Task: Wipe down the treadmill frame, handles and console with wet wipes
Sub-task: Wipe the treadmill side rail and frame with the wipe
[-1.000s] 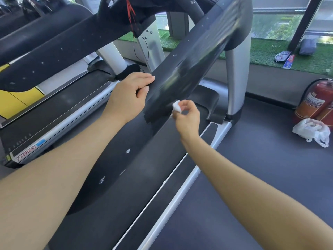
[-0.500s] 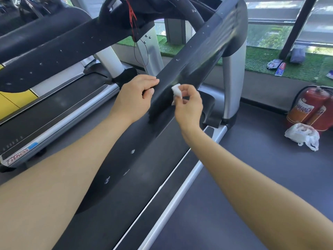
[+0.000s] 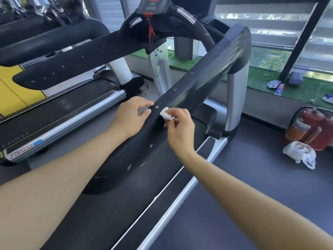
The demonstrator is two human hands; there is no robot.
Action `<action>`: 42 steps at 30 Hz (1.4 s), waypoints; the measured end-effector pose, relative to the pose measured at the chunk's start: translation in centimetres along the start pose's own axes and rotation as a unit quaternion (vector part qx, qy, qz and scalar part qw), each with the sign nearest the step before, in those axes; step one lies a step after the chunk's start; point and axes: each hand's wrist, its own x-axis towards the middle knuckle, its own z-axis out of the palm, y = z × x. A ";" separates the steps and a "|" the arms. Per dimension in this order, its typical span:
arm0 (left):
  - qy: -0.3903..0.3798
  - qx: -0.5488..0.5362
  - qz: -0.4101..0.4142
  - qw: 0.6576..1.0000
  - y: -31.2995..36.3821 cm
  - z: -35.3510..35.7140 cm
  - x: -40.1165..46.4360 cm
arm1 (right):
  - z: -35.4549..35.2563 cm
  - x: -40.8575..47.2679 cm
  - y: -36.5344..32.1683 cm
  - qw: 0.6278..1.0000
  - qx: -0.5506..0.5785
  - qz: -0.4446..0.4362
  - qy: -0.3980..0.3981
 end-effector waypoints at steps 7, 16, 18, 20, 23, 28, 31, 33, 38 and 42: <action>0.013 -0.022 -0.037 0.999 -1.8 0.0 -2.4 | -0.5 2.6 -0.4 0.996 -0.042 0.047 0.057; 0.019 -0.010 -0.018 1.000 -1.5 -0.1 -2.3 | -0.1 0.6 -0.1 0.999 -0.025 -0.017 -0.016; 0.017 -0.009 -0.020 1.000 -1.5 -0.1 -2.3 | -0.8 3.0 0.3 0.999 -0.013 0.036 0.015; 0.016 -0.005 -0.016 1.000 -1.5 -0.1 -2.3 | -1.0 4.1 0.4 0.997 -0.007 0.064 0.042; 0.013 -0.006 -0.014 1.000 -1.3 -0.1 -2.3 | -0.1 2.2 -0.2 0.997 -0.003 0.043 0.057; 0.014 -0.014 -0.028 0.999 -1.5 -0.1 -2.3 | 1.0 -2.9 -0.7 0.999 0.007 -0.027 -0.042; 0.011 -0.017 -0.039 0.999 -1.6 -0.1 -2.2 | 0.3 -0.9 -0.2 0.999 -0.004 -0.010 -0.034; 0.009 -0.014 -0.039 0.999 -1.6 -0.1 -2.2 | -0.4 0.8 0.0 0.999 0.007 0.038 0.000; 0.003 -0.017 -0.030 0.999 -1.7 -0.1 -2.2 | -0.2 1.4 -0.1 0.995 0.026 0.081 0.046; -0.010 -0.028 -0.024 0.999 -2.0 -0.1 -2.0 | 0.3 0.0 -1.1 0.992 0.044 0.096 0.065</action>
